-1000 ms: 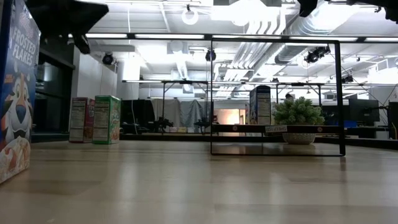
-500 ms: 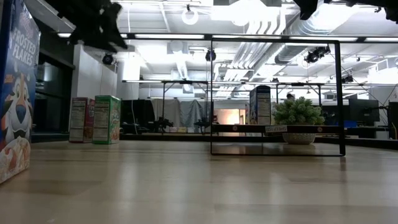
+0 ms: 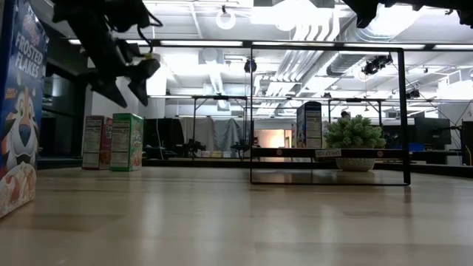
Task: Stack cereal on shelf
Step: Put the top green cereal box on the shelf
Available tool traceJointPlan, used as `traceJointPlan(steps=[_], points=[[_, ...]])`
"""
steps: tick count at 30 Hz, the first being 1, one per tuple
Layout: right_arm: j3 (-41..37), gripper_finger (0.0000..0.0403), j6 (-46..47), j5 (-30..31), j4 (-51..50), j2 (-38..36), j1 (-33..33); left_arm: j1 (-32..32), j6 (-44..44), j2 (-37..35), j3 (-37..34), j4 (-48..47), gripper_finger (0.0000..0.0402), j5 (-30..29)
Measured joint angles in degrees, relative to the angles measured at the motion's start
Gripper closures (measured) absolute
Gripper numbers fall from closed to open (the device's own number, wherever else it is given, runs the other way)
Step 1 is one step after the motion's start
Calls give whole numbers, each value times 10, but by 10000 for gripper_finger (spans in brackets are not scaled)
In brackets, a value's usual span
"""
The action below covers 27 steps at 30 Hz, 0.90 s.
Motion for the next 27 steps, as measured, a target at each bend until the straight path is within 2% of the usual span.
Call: traceJointPlan(steps=[15,27], points=[[0,169,12,1,-9,0,0,28,-60,81,0,-6,140,-5],[0,169,13,2,-14,0,0,27,-110,122,0,-12,140,39]])
